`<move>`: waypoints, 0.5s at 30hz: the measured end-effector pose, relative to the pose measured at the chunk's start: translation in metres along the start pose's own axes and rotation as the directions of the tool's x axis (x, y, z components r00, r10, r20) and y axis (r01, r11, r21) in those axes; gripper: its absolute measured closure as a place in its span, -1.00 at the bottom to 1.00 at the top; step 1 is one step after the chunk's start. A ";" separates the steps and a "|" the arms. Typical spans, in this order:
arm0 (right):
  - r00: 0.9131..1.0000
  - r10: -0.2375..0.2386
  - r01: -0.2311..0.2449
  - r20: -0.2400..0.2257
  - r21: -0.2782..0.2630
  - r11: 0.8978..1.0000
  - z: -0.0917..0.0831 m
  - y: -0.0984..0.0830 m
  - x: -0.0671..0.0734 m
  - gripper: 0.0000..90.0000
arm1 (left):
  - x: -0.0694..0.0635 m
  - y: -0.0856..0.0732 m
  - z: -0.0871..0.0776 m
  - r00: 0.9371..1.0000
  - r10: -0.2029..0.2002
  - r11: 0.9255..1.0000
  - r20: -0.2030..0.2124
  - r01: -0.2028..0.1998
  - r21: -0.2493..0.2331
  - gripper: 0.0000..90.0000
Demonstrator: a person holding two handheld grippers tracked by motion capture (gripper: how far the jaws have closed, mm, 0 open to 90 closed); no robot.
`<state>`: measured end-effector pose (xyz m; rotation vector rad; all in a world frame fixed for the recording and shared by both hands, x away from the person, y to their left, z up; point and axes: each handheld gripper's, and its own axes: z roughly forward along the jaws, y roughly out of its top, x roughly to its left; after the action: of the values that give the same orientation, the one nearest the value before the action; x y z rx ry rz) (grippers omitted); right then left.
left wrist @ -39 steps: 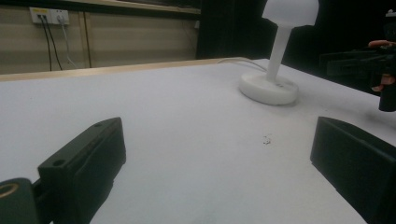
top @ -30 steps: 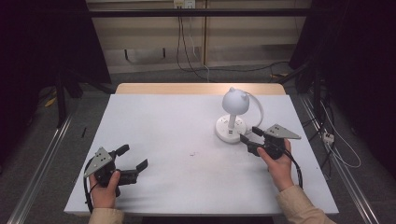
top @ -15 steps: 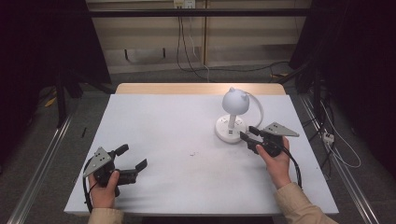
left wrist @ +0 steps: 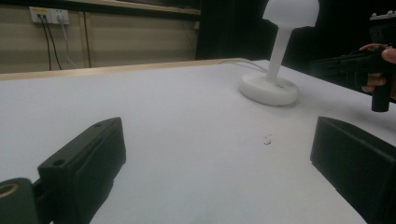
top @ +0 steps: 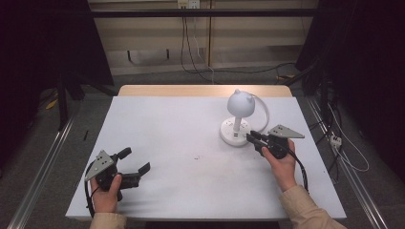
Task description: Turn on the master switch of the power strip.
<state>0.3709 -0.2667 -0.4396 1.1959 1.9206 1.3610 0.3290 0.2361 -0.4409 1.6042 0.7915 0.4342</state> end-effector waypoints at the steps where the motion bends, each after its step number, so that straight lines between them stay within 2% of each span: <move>1: 1.000 0.000 0.000 0.000 0.000 1.000 0.000 0.000 0.000 0.65 | 0.000 0.000 0.000 1.000 0.001 1.000 0.001 -0.001 0.001 -0.93; 15: 1.000 0.000 0.000 -0.018 0.019 1.000 0.006 0.001 -0.001 0.85 | -0.001 -0.001 0.000 1.000 -0.009 1.000 0.004 0.009 -0.004 -0.93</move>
<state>0.3765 -0.2649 -0.4404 1.1966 1.9498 1.3611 0.3288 0.2355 -0.4415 1.5968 0.7940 0.4261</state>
